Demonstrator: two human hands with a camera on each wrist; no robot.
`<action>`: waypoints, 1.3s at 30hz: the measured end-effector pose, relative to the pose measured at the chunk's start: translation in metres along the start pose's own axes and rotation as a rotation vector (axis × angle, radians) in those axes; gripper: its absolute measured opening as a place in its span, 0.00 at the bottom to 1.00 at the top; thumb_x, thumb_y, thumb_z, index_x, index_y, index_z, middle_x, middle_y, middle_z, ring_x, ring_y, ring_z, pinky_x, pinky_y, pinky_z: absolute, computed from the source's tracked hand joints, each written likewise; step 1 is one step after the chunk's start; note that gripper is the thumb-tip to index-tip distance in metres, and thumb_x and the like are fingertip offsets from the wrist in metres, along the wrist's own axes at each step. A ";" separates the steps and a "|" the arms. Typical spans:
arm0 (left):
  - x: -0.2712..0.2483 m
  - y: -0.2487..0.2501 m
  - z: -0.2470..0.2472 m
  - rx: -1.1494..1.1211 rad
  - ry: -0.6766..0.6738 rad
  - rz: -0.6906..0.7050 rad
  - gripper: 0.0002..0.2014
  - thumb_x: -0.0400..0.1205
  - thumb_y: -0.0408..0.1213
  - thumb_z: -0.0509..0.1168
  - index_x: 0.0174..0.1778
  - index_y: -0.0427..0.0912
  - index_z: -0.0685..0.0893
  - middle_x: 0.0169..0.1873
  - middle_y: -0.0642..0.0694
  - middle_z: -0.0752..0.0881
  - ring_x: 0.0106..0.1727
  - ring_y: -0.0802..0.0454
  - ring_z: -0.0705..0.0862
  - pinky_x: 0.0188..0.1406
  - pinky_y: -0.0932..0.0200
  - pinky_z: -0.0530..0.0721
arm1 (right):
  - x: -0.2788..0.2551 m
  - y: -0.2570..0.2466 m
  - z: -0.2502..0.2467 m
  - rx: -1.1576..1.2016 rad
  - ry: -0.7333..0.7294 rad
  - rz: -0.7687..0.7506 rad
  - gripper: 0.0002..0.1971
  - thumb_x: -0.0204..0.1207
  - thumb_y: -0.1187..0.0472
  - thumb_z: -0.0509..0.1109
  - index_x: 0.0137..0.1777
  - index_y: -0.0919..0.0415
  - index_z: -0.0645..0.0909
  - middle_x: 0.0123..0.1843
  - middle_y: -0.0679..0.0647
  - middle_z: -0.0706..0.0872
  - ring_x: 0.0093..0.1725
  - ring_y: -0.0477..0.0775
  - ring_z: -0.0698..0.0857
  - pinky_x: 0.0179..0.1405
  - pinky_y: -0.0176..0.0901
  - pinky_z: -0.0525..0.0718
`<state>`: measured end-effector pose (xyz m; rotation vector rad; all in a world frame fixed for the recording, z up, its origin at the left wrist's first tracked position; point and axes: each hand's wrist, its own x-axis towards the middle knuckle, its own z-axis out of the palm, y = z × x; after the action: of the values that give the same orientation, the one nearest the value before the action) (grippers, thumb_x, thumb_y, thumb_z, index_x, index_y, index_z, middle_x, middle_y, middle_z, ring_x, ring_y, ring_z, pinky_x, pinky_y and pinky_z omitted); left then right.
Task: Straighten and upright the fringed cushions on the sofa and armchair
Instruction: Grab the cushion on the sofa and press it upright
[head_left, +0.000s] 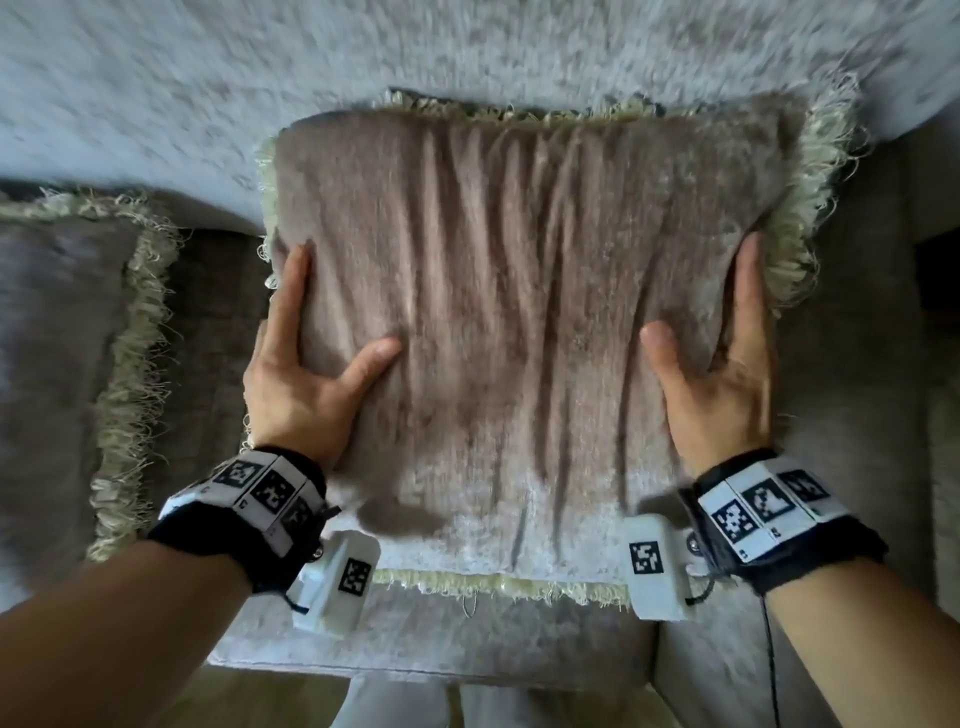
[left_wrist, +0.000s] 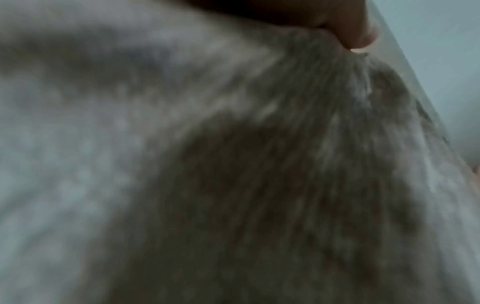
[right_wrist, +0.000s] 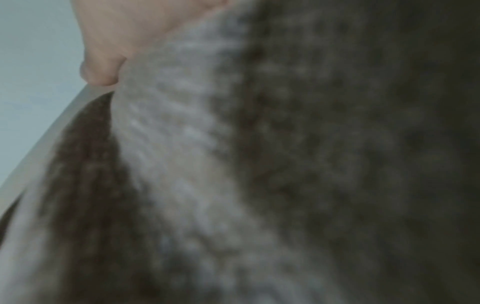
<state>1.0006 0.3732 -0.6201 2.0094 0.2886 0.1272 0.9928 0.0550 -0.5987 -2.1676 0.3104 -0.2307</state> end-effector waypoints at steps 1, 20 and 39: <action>-0.003 0.001 -0.001 -0.005 0.009 0.010 0.52 0.63 0.74 0.74 0.84 0.66 0.66 0.72 0.81 0.66 0.72 0.87 0.66 0.72 0.82 0.64 | -0.003 0.000 -0.002 0.008 -0.006 -0.008 0.53 0.69 0.23 0.67 0.90 0.44 0.51 0.90 0.51 0.56 0.88 0.44 0.57 0.86 0.41 0.59; 0.055 -0.006 0.045 -0.042 0.207 0.364 0.52 0.76 0.60 0.74 0.84 0.26 0.60 0.73 0.49 0.69 0.81 0.63 0.67 0.82 0.60 0.63 | 0.050 0.019 0.026 -0.031 0.135 -0.091 0.58 0.69 0.19 0.59 0.89 0.58 0.48 0.88 0.72 0.49 0.88 0.68 0.50 0.80 0.39 0.47; 0.030 0.047 -0.072 0.333 0.012 0.015 0.27 0.76 0.62 0.62 0.62 0.47 0.88 0.59 0.48 0.87 0.53 0.54 0.87 0.56 0.50 0.88 | 0.015 -0.114 0.029 -0.206 0.166 -0.165 0.27 0.77 0.42 0.70 0.70 0.60 0.79 0.70 0.61 0.77 0.70 0.62 0.76 0.67 0.55 0.76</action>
<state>1.0205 0.4243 -0.5476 2.3414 0.3192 0.1059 1.0305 0.1367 -0.5211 -2.3852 0.2580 -0.4921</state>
